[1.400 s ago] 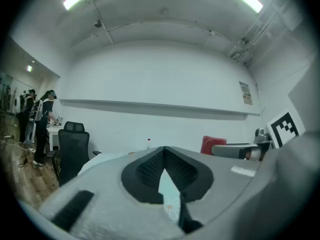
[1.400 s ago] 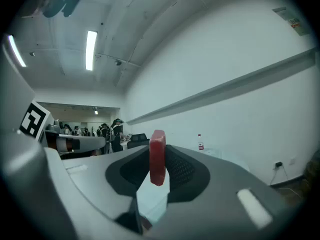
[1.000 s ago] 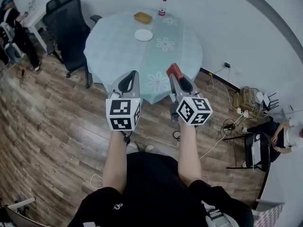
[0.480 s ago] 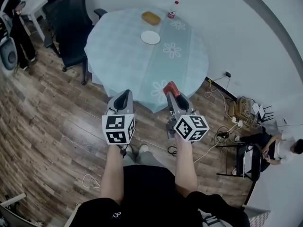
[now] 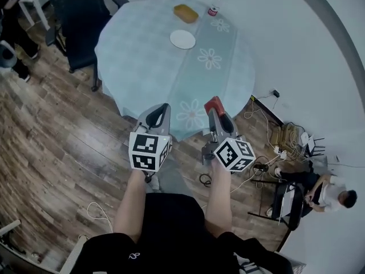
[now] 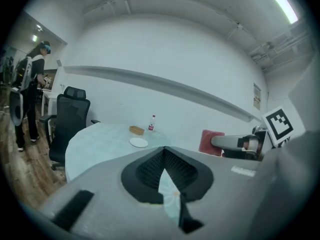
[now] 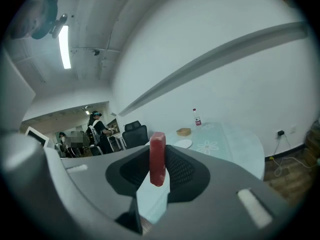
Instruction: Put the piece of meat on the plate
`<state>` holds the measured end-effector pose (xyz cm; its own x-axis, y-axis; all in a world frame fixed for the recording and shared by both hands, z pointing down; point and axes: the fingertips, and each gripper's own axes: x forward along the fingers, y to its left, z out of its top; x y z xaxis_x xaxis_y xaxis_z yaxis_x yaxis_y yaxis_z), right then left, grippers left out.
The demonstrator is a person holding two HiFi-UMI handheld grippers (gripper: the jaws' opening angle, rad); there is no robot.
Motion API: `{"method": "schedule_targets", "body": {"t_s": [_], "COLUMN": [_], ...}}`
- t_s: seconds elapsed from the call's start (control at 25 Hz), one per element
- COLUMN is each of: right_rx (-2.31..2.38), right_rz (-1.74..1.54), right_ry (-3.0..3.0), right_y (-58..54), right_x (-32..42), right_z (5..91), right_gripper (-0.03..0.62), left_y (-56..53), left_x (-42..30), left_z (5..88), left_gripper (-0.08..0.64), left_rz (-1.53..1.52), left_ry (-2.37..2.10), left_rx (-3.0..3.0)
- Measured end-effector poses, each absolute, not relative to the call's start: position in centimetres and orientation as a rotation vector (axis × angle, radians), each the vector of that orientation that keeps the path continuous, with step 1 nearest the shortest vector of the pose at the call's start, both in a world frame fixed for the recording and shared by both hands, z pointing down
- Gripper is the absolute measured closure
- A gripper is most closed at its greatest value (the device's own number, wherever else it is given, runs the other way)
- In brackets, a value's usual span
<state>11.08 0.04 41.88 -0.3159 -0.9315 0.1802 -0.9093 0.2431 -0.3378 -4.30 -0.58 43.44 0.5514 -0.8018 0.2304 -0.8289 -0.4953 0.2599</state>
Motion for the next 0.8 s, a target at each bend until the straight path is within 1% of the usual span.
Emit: {"method": "schedule_targets", "body": {"t_s": [0.24,0.32,0.4,0.56,0.8], "right_rx": [-1.607,-1.570,-1.574,-1.646,-1.619], "right_rz": [-0.599,-0.602,-0.627,-0.655,-0.756], "right_ry": [2.488,2.511,2.484,2.431,2.466], "right_y": [-10.9,-14.1,-17.1,-21.8,-25.4], "right_x": [8.7,9.5,11.9,16.6,16.5], "right_z": [41.7,41.5,41.6,42.3,45.3], "right_gripper": [0.492,0.492,0.492,0.492,0.492], "left_y": [-11.1,-14.1,-16.5,-20.4,-24.0], "left_x": [-7.4,-6.1,-3.8,-1.0,-0.1], "left_z": [42.9,41.9,41.1,40.6,43.9], "left_gripper": [0.565,0.565,0.565,0.565,0.565], "left_rz": [0.116,0.055,0.002,-0.010,0.128], "left_ry": [-1.503,-1.509,-1.481,-1.495,-1.503], "left_rx": [2.385,2.381,2.410,2.434,2.352]}}
